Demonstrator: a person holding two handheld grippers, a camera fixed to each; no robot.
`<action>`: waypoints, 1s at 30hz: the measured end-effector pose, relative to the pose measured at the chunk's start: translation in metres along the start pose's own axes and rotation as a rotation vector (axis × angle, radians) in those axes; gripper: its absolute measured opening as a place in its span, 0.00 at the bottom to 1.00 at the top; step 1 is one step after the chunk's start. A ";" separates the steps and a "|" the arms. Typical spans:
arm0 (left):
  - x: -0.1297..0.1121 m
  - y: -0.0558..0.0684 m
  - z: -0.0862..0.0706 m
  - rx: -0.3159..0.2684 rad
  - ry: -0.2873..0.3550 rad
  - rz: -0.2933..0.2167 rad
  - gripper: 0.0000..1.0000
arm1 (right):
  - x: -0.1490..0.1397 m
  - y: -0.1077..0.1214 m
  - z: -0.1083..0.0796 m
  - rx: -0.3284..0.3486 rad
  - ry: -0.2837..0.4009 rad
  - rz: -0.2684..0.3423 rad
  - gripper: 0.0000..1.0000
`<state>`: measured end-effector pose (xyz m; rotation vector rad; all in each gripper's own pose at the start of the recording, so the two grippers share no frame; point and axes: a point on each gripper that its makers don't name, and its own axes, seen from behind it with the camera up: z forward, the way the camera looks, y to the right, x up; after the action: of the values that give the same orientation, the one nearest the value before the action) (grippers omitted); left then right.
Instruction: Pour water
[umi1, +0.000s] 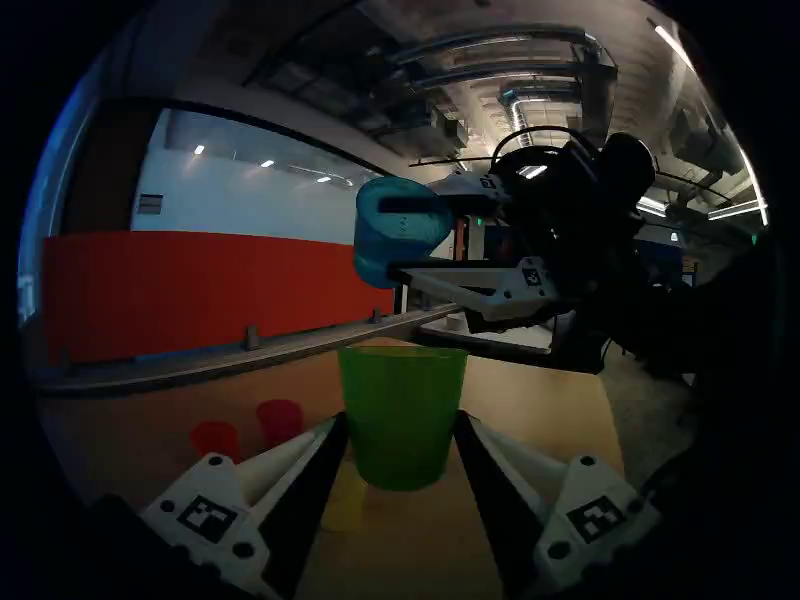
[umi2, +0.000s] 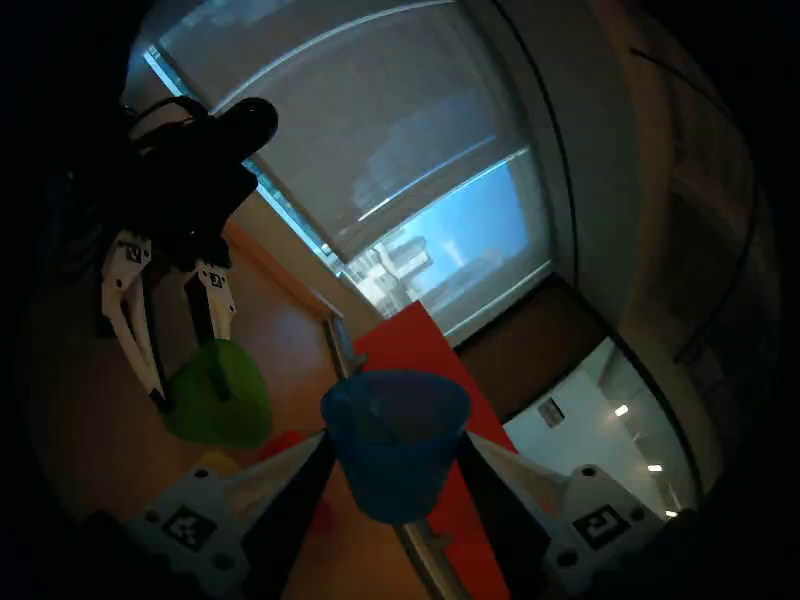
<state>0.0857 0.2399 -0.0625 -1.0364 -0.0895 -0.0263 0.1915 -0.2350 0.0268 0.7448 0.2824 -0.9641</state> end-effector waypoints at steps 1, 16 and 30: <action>0.000 0.000 0.000 0.000 0.000 0.001 0.76 | 0.001 0.000 0.000 0.001 0.001 -0.006 0.86; 0.002 0.001 -0.001 0.000 0.003 0.002 0.76 | 0.011 -0.001 0.000 0.006 0.009 -0.092 0.86; -0.001 0.003 0.000 -0.004 0.004 0.001 0.76 | 0.019 -0.004 0.003 0.009 0.017 -0.122 0.86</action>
<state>0.0852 0.2417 -0.0649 -1.0399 -0.0855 -0.0280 0.1991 -0.2507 0.0171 0.7505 0.3412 -1.0749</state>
